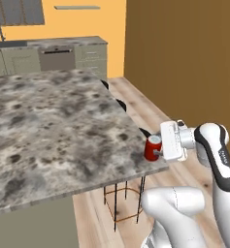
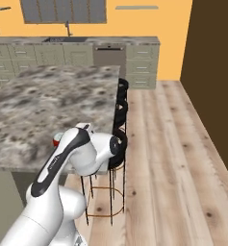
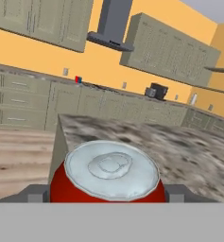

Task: Four empty soda cans are scattered around the kitchen. Gather all the cans and cluster them next to the stove for recycling.

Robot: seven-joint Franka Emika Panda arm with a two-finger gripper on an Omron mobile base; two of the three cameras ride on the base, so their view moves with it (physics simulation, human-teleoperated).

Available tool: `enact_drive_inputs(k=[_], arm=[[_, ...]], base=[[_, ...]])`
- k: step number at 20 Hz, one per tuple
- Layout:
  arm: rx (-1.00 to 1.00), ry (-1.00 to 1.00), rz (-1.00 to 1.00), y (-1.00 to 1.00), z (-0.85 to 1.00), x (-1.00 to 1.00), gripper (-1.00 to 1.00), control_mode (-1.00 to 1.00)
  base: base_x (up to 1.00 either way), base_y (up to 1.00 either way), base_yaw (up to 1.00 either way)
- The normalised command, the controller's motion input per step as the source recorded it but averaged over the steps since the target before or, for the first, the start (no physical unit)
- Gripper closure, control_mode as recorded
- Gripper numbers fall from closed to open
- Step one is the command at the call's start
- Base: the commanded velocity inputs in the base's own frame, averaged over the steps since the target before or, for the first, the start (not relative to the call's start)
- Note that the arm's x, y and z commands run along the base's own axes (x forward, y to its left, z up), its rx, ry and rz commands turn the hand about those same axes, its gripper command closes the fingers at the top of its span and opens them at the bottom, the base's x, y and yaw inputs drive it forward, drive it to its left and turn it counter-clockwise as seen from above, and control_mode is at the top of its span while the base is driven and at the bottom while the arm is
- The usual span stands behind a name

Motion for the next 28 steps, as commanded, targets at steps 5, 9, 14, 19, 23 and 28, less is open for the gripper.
enact_drive_inputs(k=[5, 9, 14, 19, 23, 28], arm=[[0.00, 0.00, 0.00, 0.00, 0.00, 0.00, 1.00, 1.00], [0.00, 0.00, 0.00, 0.00, 0.00, 0.00, 1.00, 1.00], [0.00, 0.00, 0.00, 0.00, 0.00, 0.00, 1.00, 1.00], [0.00, 0.00, 0.00, 0.00, 0.00, 0.00, 1.00, 1.00], [0.00, 0.00, 0.00, 0.00, 0.00, 0.00, 1.00, 1.00], [0.00, 0.00, 0.00, 0.00, 0.00, 0.00, 1.00, 1.00]], base=[[-0.56, 0.00, 0.11], [-0.50, 0.03, 0.15], [-0.21, 0.31, 0.22], [-0.10, 0.36, 0.34], [-0.07, 0.34, 0.42], [-0.05, 0.21, 0.47]])
